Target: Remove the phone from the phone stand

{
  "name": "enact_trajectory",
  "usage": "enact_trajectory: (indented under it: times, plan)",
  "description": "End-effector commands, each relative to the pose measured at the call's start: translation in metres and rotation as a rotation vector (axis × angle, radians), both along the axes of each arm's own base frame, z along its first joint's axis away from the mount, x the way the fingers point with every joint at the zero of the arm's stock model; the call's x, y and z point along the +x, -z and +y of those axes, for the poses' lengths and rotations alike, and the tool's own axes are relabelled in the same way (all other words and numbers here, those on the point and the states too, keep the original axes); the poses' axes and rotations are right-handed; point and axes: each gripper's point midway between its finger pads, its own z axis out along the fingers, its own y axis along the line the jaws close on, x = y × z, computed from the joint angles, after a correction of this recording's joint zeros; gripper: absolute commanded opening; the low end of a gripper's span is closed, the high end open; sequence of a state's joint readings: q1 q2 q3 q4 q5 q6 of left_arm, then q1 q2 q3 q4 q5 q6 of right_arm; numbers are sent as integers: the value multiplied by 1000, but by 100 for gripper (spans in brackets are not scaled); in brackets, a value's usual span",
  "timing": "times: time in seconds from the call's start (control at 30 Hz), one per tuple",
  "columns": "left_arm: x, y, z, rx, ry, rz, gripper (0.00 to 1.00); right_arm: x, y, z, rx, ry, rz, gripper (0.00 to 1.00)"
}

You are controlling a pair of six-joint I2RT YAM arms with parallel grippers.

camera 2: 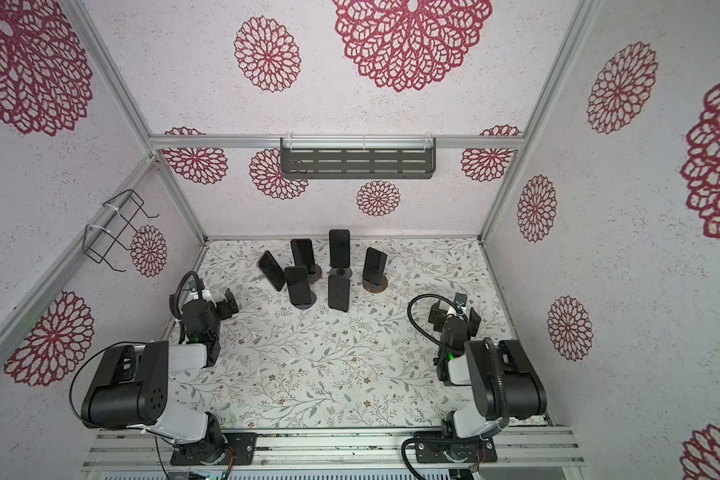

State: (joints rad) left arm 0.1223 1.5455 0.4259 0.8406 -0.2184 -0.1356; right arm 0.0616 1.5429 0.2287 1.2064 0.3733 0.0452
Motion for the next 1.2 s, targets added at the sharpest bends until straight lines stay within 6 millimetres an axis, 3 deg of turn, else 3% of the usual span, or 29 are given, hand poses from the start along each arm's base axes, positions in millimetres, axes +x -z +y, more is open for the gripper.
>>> enact_trajectory:
  times: [0.0,0.8,0.87,1.03,1.17]
  plan:
    - [2,-4,-2,2,7,-23,97,3,-12,-5,4,28,-47,99]
    - [3,-5,-3,-9,26,-25,97,4,-12,-5,16,19,-43,99]
    - [-1,-19,-2,0,17,-37,97,8,-16,-2,15,2,-19,99]
    - [-24,-82,8,-64,-86,-66,97,6,-41,-3,31,30,71,99]
    - [-22,-113,0,-138,-72,5,97,-5,-46,-5,111,87,279,99]
